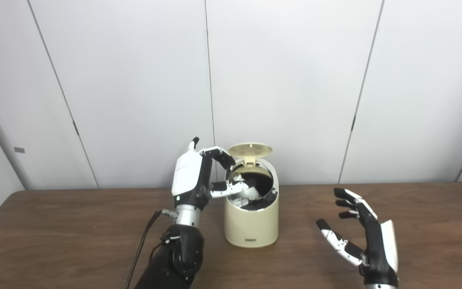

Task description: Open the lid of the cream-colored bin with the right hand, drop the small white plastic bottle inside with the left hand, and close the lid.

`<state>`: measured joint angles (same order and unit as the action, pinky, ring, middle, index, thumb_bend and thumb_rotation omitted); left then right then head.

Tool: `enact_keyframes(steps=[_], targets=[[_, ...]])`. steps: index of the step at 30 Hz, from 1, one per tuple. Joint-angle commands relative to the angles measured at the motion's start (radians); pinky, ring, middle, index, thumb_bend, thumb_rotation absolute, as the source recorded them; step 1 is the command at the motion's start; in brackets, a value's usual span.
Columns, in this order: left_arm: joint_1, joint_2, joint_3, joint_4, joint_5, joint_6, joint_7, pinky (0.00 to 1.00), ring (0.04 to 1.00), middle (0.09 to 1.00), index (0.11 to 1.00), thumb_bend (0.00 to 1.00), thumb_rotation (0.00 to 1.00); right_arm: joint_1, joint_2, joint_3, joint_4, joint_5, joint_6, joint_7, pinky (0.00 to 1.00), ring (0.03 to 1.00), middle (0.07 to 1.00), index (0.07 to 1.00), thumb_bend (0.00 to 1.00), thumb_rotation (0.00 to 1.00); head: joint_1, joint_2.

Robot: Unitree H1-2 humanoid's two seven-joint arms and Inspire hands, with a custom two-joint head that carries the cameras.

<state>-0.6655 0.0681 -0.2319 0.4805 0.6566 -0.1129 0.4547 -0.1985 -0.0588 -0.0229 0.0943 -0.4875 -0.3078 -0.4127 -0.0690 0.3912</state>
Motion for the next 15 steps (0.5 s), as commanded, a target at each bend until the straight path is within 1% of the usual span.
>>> enact_keyframes(steps=[1,2,3,4,6,9,11,13,15], targets=[[-0.017,0.01,0.01,-0.019,-0.01,-0.022,0.015,1.0,0.677,0.475,0.473,0.77,0.2,-0.029,0.002,0.002,-0.04,-0.002,-0.025,-0.01,0.58,0.712,0.749,0.744,0.31,0.29,-0.001,0.003],[-0.015,0.013,0.011,-0.017,-0.01,-0.048,0.028,1.0,0.676,0.471,0.477,0.65,0.14,-0.029,0.001,0.002,-0.039,0.0,-0.027,-0.009,0.58,0.713,0.749,0.744,0.31,0.29,0.001,0.003],[-0.011,0.019,0.01,-0.02,-0.005,-0.075,0.046,1.0,0.674,0.483,0.474,0.58,0.06,-0.031,-0.001,0.001,-0.035,0.001,-0.031,-0.01,0.58,0.708,0.747,0.743,0.31,0.28,0.002,0.001],[-0.004,0.024,0.014,-0.031,-0.007,-0.102,0.059,1.0,0.669,0.486,0.474,0.55,0.03,-0.032,-0.001,0.0,-0.032,0.003,-0.032,-0.01,0.57,0.705,0.748,0.744,0.31,0.28,0.002,0.001],[0.01,0.028,0.03,-0.052,-0.031,-0.153,0.07,1.0,0.666,0.475,0.486,0.53,0.01,-0.034,-0.004,-0.002,-0.026,0.004,-0.03,-0.01,0.58,0.708,0.751,0.738,0.31,0.29,0.005,-0.003],[0.042,0.024,0.072,-0.111,-0.1,-0.178,0.042,1.0,0.682,0.463,0.501,0.52,0.0,-0.035,-0.008,-0.004,-0.022,0.006,-0.029,-0.009,0.59,0.713,0.75,0.742,0.31,0.31,0.01,-0.005],[0.066,0.017,0.104,-0.158,-0.172,-0.189,0.01,1.0,0.679,0.464,0.497,0.52,0.0,-0.035,-0.01,-0.005,-0.019,0.011,-0.031,-0.007,0.59,0.714,0.749,0.741,0.31,0.3,0.012,-0.009],[0.097,0.006,0.145,-0.224,-0.286,-0.178,-0.047,1.0,0.682,0.485,0.476,0.52,0.0,-0.036,-0.013,-0.005,-0.021,0.011,-0.029,-0.006,0.59,0.714,0.749,0.738,0.31,0.3,0.012,-0.01],[0.125,-0.004,0.183,-0.282,-0.379,-0.171,-0.086,0.9,0.681,0.498,0.464,0.52,0.0,-0.038,-0.017,-0.007,-0.012,0.012,-0.034,-0.009,0.58,0.711,0.747,0.736,0.31,0.29,0.018,-0.01]])
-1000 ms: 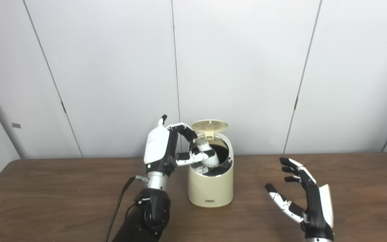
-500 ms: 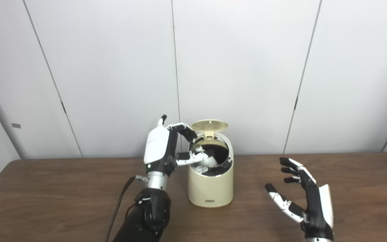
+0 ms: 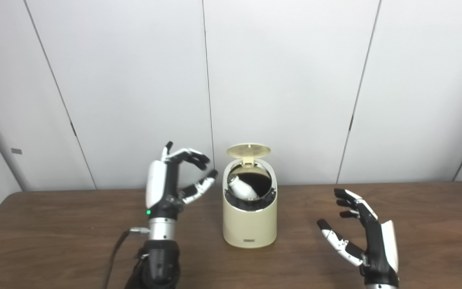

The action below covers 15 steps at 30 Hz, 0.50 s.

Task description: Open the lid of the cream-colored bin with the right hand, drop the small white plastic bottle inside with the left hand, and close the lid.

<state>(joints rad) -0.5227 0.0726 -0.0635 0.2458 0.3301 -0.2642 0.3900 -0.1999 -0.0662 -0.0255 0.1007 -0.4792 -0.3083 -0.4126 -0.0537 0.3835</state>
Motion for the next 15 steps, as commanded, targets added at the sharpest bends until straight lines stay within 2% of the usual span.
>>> enact_keyframes(steps=[1,2,5,8,13,15], targets=[[-0.003,-0.009,0.033,-0.072,-0.091,-0.026,-0.034,0.82,0.683,0.502,0.46,0.52,0.0,-0.037,-0.012,-0.005,-0.011,0.005,-0.039,-0.012,0.59,0.716,0.75,0.74,0.31,0.29,0.003,-0.003],[0.01,-0.007,0.052,-0.088,-0.118,-0.05,-0.037,0.75,0.695,0.492,0.471,0.52,0.0,-0.038,-0.014,-0.006,-0.008,0.005,-0.038,-0.012,0.6,0.719,0.752,0.742,0.32,0.31,0.004,-0.004],[0.045,0.001,0.102,-0.108,-0.155,-0.125,-0.032,0.73,0.701,0.479,0.486,0.52,0.0,-0.036,-0.017,-0.005,-0.009,0.014,-0.032,-0.002,0.62,0.734,0.762,0.742,0.31,0.34,0.006,-0.005],[0.081,0.004,0.147,-0.13,-0.207,-0.167,-0.043,0.72,0.691,0.472,0.497,0.52,0.0,-0.035,-0.02,0.0,-0.011,0.018,-0.033,0.003,0.64,0.747,0.772,0.745,0.33,0.36,0.014,-0.005],[0.153,0.027,0.179,-0.154,-0.295,-0.199,-0.111,0.67,0.662,0.485,0.483,0.52,0.0,-0.04,-0.029,0.002,0.006,0.016,-0.046,-0.002,0.62,0.739,0.767,0.751,0.32,0.3,0.019,-0.012],[0.178,0.034,0.186,-0.151,-0.285,-0.202,-0.121,0.66,0.644,0.483,0.488,0.52,0.0,-0.043,-0.033,0.0,0.023,0.022,-0.062,-0.007,0.64,0.742,0.769,0.749,0.32,0.29,0.019,-0.014]])
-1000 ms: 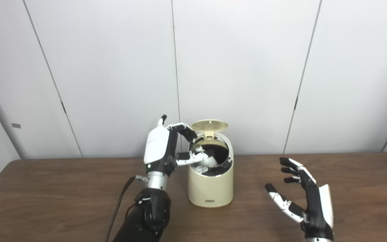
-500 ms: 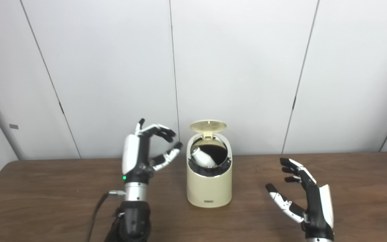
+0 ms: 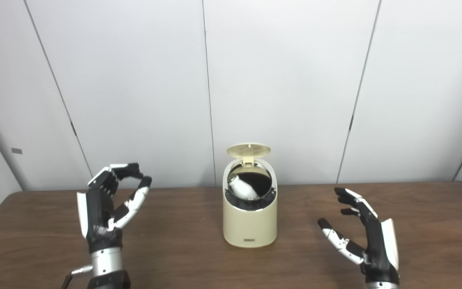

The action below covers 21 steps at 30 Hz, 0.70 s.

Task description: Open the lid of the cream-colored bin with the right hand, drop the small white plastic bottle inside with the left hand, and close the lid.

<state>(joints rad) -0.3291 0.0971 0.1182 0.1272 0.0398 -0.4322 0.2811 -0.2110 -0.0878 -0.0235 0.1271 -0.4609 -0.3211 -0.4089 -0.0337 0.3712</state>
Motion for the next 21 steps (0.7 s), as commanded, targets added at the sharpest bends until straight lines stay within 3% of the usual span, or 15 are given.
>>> enact_keyframes(steps=[1,3,4,7,8,9,11,12,14,17,19,20,21], targets=[[-0.005,0.017,0.003,-0.03,0.029,-0.035,-0.014,0.65,0.638,0.487,0.487,0.52,0.0,-0.033,-0.012,-0.002,-0.002,0.005,-0.053,-0.012,0.64,0.743,0.769,0.748,0.33,0.29,-0.001,-0.001],[0.013,0.04,-0.013,-0.028,0.013,-0.036,-0.058,0.6,0.625,0.504,0.477,0.51,0.0,-0.032,-0.011,-0.002,-0.006,0.008,-0.05,-0.009,0.65,0.745,0.771,0.748,0.33,0.31,0.002,0.002],[0.021,0.05,-0.024,-0.026,-0.001,-0.036,-0.084,0.6,0.641,0.614,0.492,0.49,0.06,-0.032,-0.012,0.0,-0.006,0.009,-0.052,-0.008,0.65,0.75,0.776,0.752,0.33,0.33,0.002,0.002],[0.036,0.07,-0.049,-0.023,-0.074,-0.037,-0.186,0.63,0.696,0.709,0.498,0.48,0.08,-0.038,-0.022,0.006,0.001,0.006,-0.067,-0.002,0.66,0.759,0.782,0.76,0.33,0.35,0.002,0.003],[0.04,0.073,-0.052,-0.021,-0.093,-0.038,-0.214,0.66,0.727,0.747,0.633,0.4,0.33,-0.04,-0.026,0.01,-0.004,0.001,-0.066,0.004,0.66,0.763,0.785,0.765,0.34,0.39,0.003,0.004],[0.042,0.073,-0.051,-0.019,-0.106,-0.038,-0.235,0.69,0.756,0.779,0.717,0.35,0.5,-0.042,-0.031,0.014,-0.009,-0.004,-0.067,0.011,0.67,0.772,0.793,0.772,0.35,0.43,0.003,0.004],[0.043,0.071,-0.045,-0.013,-0.123,-0.038,-0.271,0.74,0.807,0.834,0.821,0.32,0.71,-0.051,-0.051,0.028,-0.029,-0.025,-0.065,0.029,0.69,0.801,0.828,0.809,0.38,0.53,0.001,0.005],[0.043,0.069,-0.041,-0.011,-0.127,-0.038,-0.284,0.74,0.811,0.838,0.826,0.32,0.72,-0.053,-0.06,0.033,-0.044,-0.033,-0.053,0.044,0.69,0.805,0.833,0.813,0.39,0.56,0.0,0.006],[0.044,0.068,-0.037,-0.009,-0.132,-0.038,-0.309,0.77,0.831,0.858,0.85,0.32,0.77,-0.061,-0.086,0.047,-0.087,-0.064,-0.019,0.087,0.74,0.841,0.868,0.854,0.48,0.73,0.0,0.006],[0.043,0.061,-0.03,-0.005,-0.139,-0.038,-0.337,0.78,0.844,0.867,0.861,0.32,0.78,-0.079,-0.126,0.069,-0.162,-0.113,0.03,0.159,0.79,0.893,0.92,0.918,0.69,0.94,-0.001,0.008],[0.043,0.059,-0.029,-0.003,-0.149,-0.037,-0.357,0.79,0.851,0.873,0.863,0.34,0.75,-0.096,-0.15,0.082,-0.228,-0.133,0.084,0.228,0.85,0.938,0.96,0.95,0.8,0.99,-0.001,0.008],[0.043,0.059,-0.029,-0.001,-0.15,-0.037,-0.367,0.82,0.866,0.884,0.872,0.38,0.72,-0.111,-0.161,0.09,-0.267,-0.143,0.118,0.27,0.93,0.984,0.99,0.987,0.89,1.0,-0.003,0.008],[0.043,0.058,-0.029,0.0,-0.151,-0.037,-0.374,0.82,0.868,0.885,0.873,0.39,0.71,-0.121,-0.168,0.095,-0.295,-0.152,0.144,0.299,0.94,0.987,0.992,0.99,0.89,1.0,-0.003,0.008]])
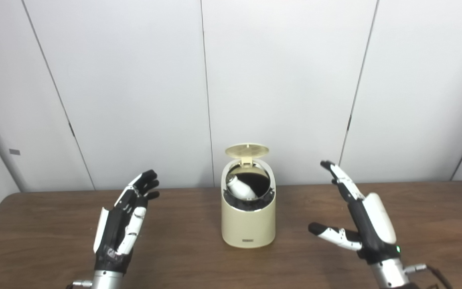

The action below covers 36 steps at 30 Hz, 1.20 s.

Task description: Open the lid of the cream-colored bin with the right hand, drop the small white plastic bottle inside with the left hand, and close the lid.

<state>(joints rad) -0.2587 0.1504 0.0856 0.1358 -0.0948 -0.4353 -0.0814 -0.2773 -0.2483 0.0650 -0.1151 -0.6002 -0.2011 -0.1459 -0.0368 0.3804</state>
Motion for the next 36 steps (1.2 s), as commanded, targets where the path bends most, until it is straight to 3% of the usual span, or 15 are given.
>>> enact_keyframes(steps=[1,4,7,13,18,26,36], targets=[[-0.027,0.004,0.005,-0.007,-0.012,-0.034,-0.016,0.82,0.871,0.887,0.875,0.4,0.71,-0.071,-0.012,0.011,-0.083,-0.02,0.055,0.069,0.95,0.994,0.996,0.995,0.91,1.0,-0.003,0.001],[-0.025,-0.001,0.011,-0.004,0.014,-0.034,-0.014,0.84,0.876,0.888,0.875,0.45,0.72,-0.117,-0.012,0.017,-0.147,-0.028,0.129,0.141,0.97,1.0,1.0,1.0,0.97,0.98,-0.003,0.003],[-0.021,-0.001,0.012,-0.006,0.04,-0.034,-0.006,0.85,0.879,0.887,0.87,0.49,0.76,-0.167,-0.016,0.027,-0.193,-0.048,0.183,0.201,1.0,1.0,1.0,1.0,0.97,0.96,-0.005,0.005],[-0.01,0.001,0.008,-0.012,0.074,-0.034,0.001,0.87,0.89,0.891,0.866,0.45,0.77,-0.272,-0.042,0.067,-0.268,-0.134,0.307,0.371,1.0,1.0,1.0,1.0,0.92,0.95,-0.008,0.009],[-0.002,0.004,0.005,-0.021,0.127,-0.034,0.029,0.84,0.877,0.883,0.86,0.41,0.73,-0.386,-0.053,0.099,-0.279,-0.164,0.383,0.503,1.0,1.0,1.0,0.995,0.95,0.9,-0.008,0.011],[0.004,0.012,-0.012,-0.032,0.18,-0.035,0.079,0.8,0.854,0.862,0.846,0.36,0.73,-0.545,-0.076,0.174,-0.211,-0.207,0.413,0.644,1.0,1.0,0.982,0.949,0.98,0.9,-0.009,0.012],[0.01,0.023,-0.04,-0.044,0.203,-0.035,0.127,0.78,0.837,0.842,0.823,0.41,0.78,-0.64,-0.051,0.229,-0.118,-0.225,0.501,0.767,0.99,0.977,0.914,0.889,0.99,0.9,0.0,0.018]])
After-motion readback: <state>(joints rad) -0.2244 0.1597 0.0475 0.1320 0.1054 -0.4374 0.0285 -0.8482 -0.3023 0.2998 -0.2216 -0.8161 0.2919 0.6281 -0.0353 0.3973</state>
